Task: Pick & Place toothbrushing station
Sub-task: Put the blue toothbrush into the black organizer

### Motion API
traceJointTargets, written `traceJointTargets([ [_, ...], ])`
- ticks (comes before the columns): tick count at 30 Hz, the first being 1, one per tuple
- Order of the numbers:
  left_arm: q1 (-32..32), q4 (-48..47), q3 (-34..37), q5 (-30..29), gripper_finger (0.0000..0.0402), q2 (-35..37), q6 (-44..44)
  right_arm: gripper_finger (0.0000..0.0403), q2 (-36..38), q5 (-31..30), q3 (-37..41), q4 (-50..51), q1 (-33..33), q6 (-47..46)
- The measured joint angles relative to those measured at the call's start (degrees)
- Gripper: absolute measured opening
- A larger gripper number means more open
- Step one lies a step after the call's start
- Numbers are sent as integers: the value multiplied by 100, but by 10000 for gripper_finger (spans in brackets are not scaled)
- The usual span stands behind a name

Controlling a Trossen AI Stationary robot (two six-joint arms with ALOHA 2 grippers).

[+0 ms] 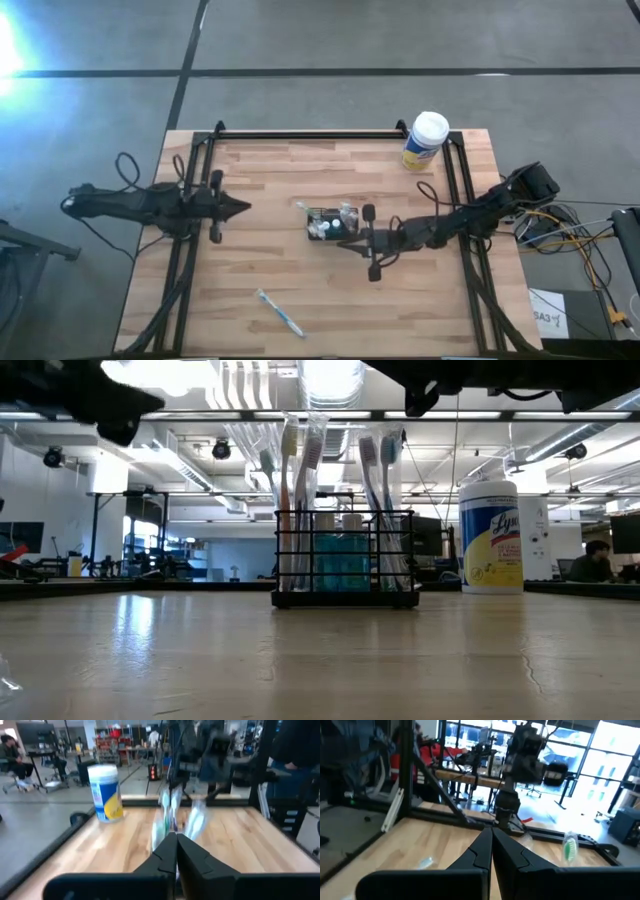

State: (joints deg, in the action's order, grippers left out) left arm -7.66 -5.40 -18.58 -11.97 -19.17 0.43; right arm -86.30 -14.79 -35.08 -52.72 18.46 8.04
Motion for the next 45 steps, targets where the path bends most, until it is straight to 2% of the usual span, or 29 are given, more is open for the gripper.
traceJointTargets([
  [5, 0, 179, 637, 76, 5, 561, -238, 8, 0, 8, -334, 412, 18, -313],
  [7, 0, 178, 836, 151, 5, 797, -316, 8, 0, -101, -712, 1148, 86, -476],
  [11, 0, 148, 1028, 239, 3, 1186, -328, 8, -107, -757, -1726, 3125, 236, -1250],
  [15, 0, 201, 1027, 356, 8, 1462, -320, 8, -495, -920, -2627, 4527, 409, -1993],
  [22, 2, -7, 1039, 365, 11, 1642, -267, 8, -1785, -918, -4097, 5333, 720, -3051],
  [27, 1, 19, 1035, 358, 11, 1647, -337, 8, -2830, -906, -5483, 6637, 772, -4509],
  [32, 2, 43, 1033, 363, 12, 1647, -452, 12, -3990, -733, -6826, 7530, 822, -5304],
  [36, 1, -21, 1033, 384, 12, 1647, -510, 39, -4776, -258, -8048, 8092, 818, -5873],
  [42, 1, -69, 1033, 391, 12, 1647, -486, 104, -5929, 28, -9879, 9226, 805, -5968],
  [43, 2, -69, 1033, 389, 12, 1647, -486, 114, -6048, 83, -10014, 9285, 798, -5999],
  [45, 1, -69, 1033, 393, 12, 1647, -497, 132, -6047, 286, -9782, 8962, 765, -6090],
])
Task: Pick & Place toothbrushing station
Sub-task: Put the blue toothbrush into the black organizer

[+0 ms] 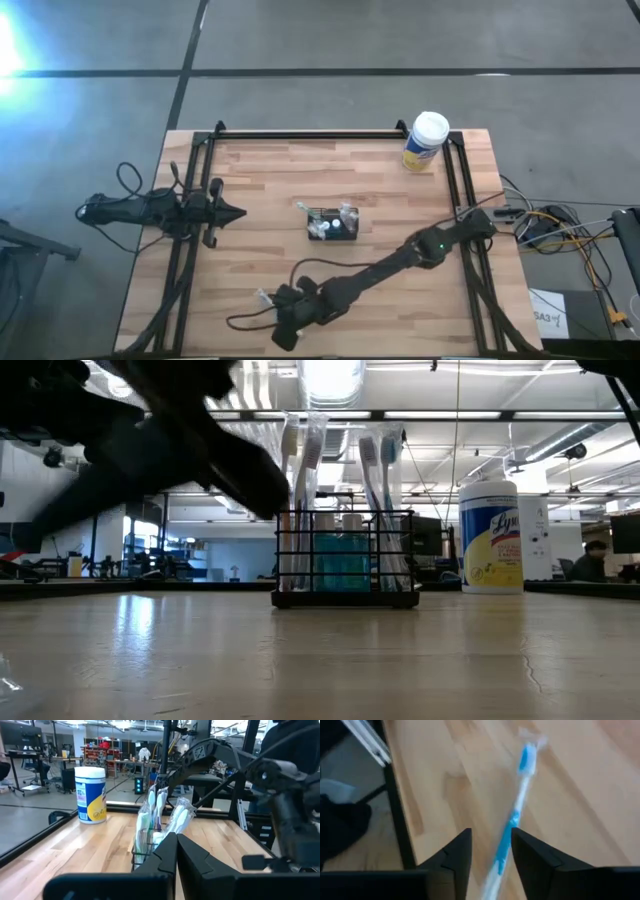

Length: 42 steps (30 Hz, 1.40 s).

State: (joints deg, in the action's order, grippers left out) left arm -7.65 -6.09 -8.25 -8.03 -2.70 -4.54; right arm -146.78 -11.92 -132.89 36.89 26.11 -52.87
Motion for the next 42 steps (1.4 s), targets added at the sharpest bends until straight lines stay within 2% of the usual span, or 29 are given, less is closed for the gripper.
traceJointTargets([
  [4, -1, -45, -1, 21, 12, -3, -13, 160, 2, 112, 361, 20, -53, -294],
  [9, 0, -42, 2, 28, 12, -11, -15, 181, 15, 99, 549, -309, -64, -4],
  [16, 1, -37, 2, 24, 12, -11, 5, 187, -175, 150, 410, -591, -64, 803],
  [20, -1, -26, 4, 17, 12, -11, 9, 187, -434, 116, 259, -517, -72, 958],
  [24, 1, -26, 4, 6, 12, -11, -9, 187, -478, -43, 159, 136, -80, 882],
  [27, 1, -39, 4, 4, 12, -11, -13, 183, -415, -517, 161, 1128, -73, 591],
  [30, 1, -39, 4, 6, 12, -11, -15, 172, -382, -671, 128, 2085, -84, 479],
  [35, 1, -39, 4, 3, 12, -11, -39, 150, -387, -519, 56, 2770, -83, 697],
  [42, 1, -39, 4, 4, 12, -11, -70, 112, -381, -90, 62, 3014, -23, 971],
])
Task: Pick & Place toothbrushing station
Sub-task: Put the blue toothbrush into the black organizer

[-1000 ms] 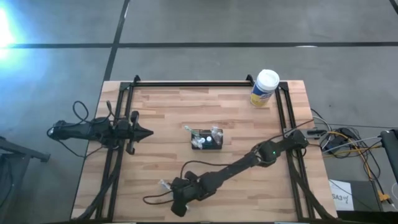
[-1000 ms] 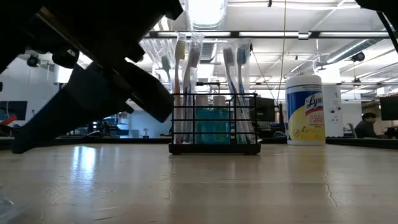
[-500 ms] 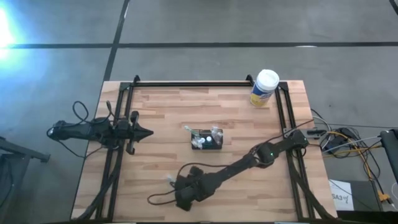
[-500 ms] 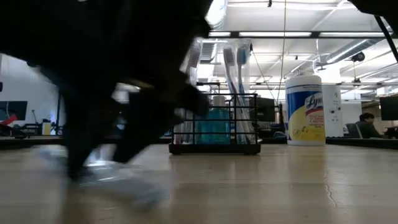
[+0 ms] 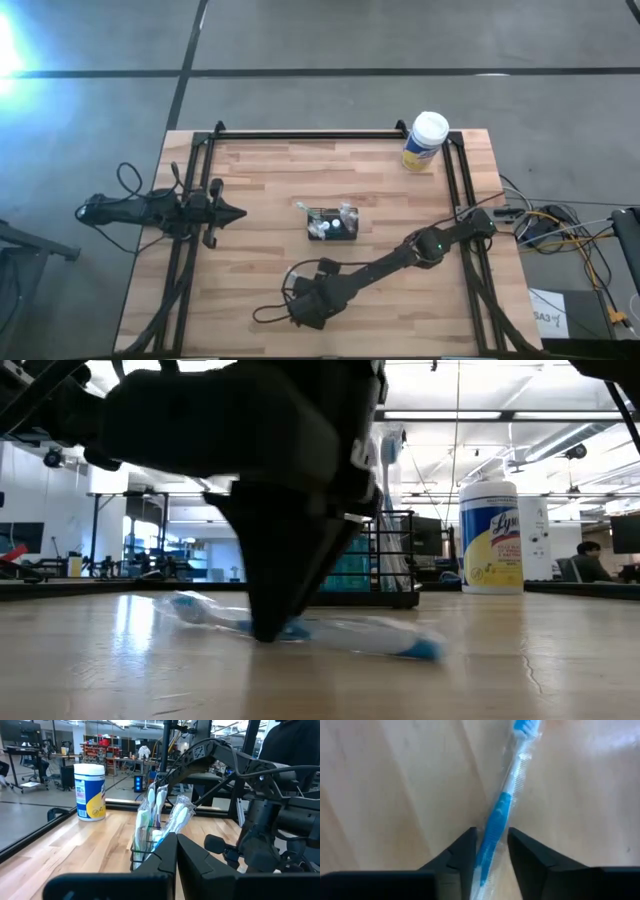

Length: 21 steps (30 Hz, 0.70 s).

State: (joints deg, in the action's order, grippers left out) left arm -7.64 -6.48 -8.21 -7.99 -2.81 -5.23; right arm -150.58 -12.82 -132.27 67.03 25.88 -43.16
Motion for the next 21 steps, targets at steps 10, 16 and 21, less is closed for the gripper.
traceJointTargets([
  [10, 0, -1, 0, 2, 12, 1, -14, 16, 319, 438, -211, 750, 125, 492],
  [16, -2, 0, 0, 2, 12, 2, -105, 14, 1418, -510, -220, 636, 431, 992],
  [21, 1, -19, 0, 73, 12, 2, -103, 14, 2375, -1902, -241, 525, 794, 1756],
])
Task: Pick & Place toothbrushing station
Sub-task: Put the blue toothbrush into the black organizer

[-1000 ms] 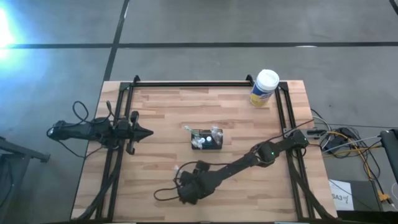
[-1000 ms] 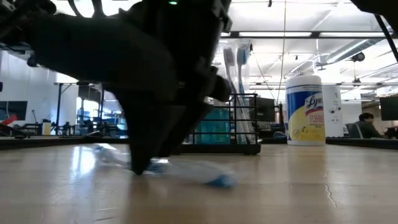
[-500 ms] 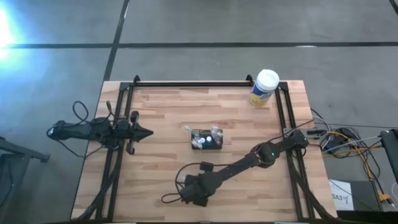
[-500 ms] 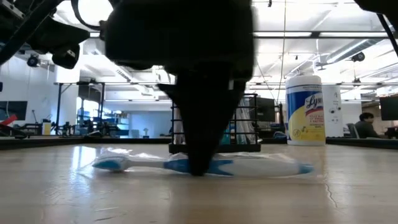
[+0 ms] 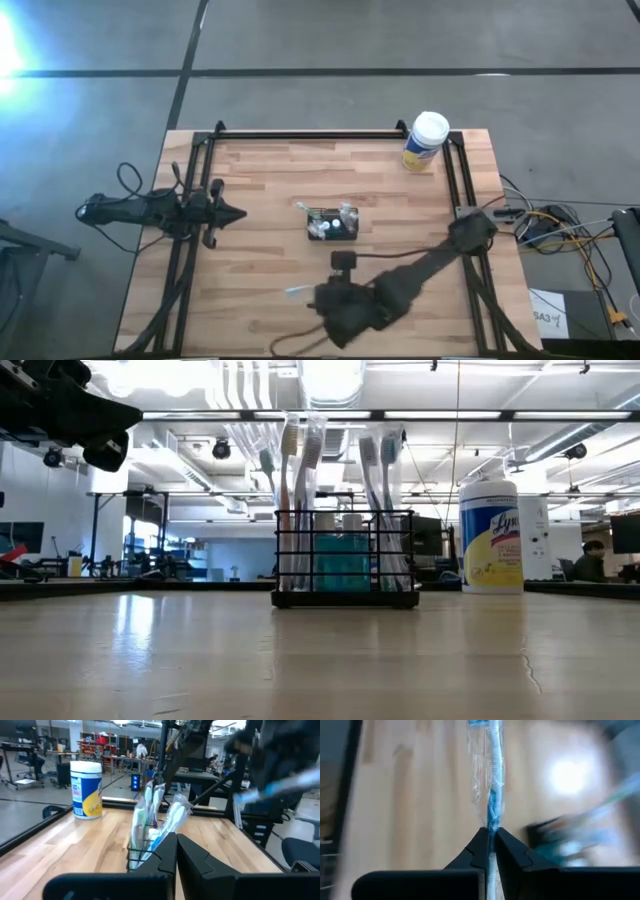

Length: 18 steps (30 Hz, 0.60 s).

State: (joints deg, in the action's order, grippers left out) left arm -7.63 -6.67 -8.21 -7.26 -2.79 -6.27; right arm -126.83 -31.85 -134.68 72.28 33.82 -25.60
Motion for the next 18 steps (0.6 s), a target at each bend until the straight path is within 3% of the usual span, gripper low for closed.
traceJointTargets([
  [4, -1, -105, 7, 28, 12, -2, 1, 14, 677, -1606, 23, -47, 452, 987],
  [7, -1, -97, 7, 15, 12, -2, 2, 14, 1274, -2084, 135, -105, 633, 1351],
  [13, -1, -90, 9, -29, 12, -2, 3, 13, 2081, -1955, 1647, -709, 494, 1912],
  [15, -1, -83, 11, -29, 12, -2, -7, 13, 2533, -1618, 2355, -1363, 343, 2209],
  [18, -2, -66, 11, -30, 12, -2, -111, 13, 3319, -624, 3472, -3063, 44, 2931],
])
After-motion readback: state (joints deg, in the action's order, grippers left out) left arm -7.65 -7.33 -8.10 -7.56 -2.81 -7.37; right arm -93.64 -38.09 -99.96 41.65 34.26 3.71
